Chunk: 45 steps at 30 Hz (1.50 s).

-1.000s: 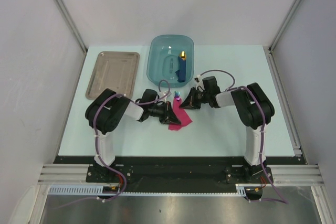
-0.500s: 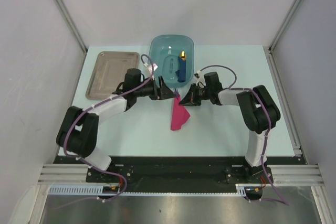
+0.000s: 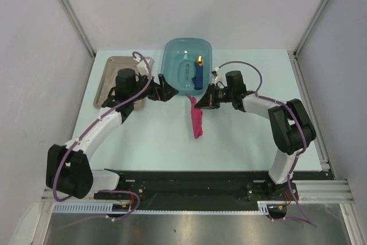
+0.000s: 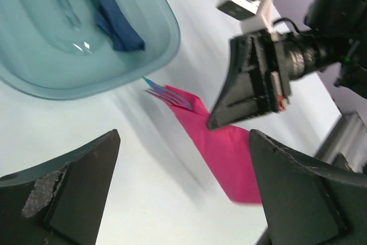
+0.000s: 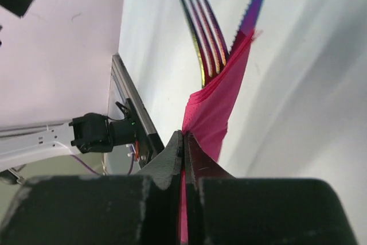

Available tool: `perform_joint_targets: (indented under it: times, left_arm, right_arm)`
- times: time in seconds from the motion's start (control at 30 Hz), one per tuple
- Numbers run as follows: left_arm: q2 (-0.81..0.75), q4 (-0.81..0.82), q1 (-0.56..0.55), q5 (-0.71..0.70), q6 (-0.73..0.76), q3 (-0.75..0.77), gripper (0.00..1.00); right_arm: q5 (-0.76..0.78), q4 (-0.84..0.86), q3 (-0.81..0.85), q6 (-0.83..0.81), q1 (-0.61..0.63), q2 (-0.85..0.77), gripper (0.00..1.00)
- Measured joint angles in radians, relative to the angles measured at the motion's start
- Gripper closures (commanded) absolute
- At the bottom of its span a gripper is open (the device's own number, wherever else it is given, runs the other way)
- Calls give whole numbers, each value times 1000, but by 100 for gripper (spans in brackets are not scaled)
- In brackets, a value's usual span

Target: Place the utensils on the paper napkin and roll it up

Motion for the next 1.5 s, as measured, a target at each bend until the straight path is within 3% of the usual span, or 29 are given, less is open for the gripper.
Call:
perform_joint_targets:
  times: [0.3, 0.63, 0.77, 0.93, 1.5]
  left_arm:
    - [-264, 10, 24, -98, 89, -41, 0]
    - [-438, -31, 146, 198, 138, -121, 2]
    - [-570, 101, 148, 349, 82, -224, 5]
    - [-590, 318, 109, 485, -50, -310, 5]
    - [-558, 760, -161, 478, -270, -384, 13]
  right_arm:
    - [-44, -129, 99, -141, 34, -160, 100]
    - [-113, -270, 199, -288, 65, -372, 100]
    - [-146, -291, 205, -318, 84, -453, 100]
    - [-156, -311, 205, -358, 120, -544, 100]
    - [-44, -367, 217, -448, 347, -711, 100]
